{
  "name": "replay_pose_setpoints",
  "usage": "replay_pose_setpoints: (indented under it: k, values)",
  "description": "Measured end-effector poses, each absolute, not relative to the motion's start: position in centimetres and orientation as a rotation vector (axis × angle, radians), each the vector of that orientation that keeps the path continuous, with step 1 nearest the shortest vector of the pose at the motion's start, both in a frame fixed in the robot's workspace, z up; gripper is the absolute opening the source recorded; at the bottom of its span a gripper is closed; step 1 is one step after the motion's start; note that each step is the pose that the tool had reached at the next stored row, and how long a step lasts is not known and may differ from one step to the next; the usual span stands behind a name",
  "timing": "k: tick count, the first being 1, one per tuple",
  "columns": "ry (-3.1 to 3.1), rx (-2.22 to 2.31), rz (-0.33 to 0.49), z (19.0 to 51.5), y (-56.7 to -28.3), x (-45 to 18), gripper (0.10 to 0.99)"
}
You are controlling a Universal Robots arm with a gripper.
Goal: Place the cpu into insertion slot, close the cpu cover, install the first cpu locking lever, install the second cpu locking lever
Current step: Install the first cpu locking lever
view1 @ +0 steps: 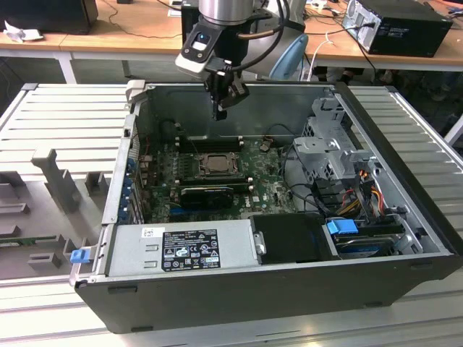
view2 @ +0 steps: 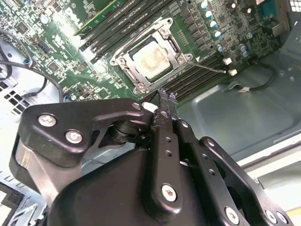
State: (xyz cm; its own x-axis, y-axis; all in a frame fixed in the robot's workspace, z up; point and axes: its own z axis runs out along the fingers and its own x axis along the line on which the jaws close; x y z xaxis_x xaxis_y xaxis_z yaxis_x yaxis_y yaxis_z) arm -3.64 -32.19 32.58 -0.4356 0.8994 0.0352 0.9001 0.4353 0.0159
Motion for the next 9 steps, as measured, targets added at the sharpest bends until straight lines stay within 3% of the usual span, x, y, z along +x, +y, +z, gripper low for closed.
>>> replay_pose_setpoints:
  k: [9]
  values:
    - [-2.707,-1.548,-0.049,32.58,-32.19,-3.64,0.106]
